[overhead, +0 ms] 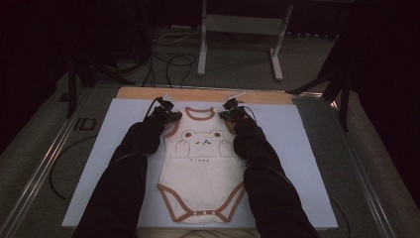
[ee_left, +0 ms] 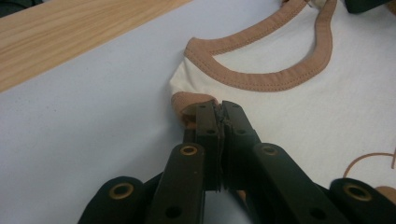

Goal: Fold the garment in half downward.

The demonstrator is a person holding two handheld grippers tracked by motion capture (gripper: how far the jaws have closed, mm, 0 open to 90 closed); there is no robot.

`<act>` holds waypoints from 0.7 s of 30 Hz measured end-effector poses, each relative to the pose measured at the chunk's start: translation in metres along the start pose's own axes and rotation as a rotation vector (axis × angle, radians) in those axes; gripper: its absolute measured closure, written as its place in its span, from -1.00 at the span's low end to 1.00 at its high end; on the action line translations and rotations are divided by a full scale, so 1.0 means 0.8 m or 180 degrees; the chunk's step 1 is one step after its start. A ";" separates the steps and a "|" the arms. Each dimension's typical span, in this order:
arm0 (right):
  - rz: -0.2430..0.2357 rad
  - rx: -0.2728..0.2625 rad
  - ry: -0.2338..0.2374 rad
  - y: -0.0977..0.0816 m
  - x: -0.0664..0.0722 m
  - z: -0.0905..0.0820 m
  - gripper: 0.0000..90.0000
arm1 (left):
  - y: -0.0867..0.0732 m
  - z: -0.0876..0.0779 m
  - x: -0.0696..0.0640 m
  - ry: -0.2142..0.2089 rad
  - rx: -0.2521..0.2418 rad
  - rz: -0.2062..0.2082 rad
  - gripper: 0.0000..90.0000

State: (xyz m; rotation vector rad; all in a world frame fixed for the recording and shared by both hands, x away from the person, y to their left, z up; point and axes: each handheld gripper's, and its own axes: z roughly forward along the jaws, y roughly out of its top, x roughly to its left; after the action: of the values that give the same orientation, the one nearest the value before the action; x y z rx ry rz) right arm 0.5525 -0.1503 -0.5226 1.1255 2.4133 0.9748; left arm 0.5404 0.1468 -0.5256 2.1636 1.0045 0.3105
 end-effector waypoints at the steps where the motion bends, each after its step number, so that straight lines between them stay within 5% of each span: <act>1: -0.0007 0.0005 0.0003 0.000 0.001 -0.001 0.94 | 0.000 0.000 0.000 0.0000 0.0002 -0.0004 0.96; 21: -0.0101 -0.0262 0.0023 0.006 0.009 -0.043 0.95 | 0.015 -0.047 -0.020 0.0057 -0.0217 0.0130 0.98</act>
State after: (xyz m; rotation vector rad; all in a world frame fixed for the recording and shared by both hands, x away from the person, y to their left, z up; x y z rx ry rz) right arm 0.5327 -0.1581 -0.4944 1.0538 2.3661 1.0593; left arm 0.5182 0.1486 -0.4896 2.1252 0.9473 0.3788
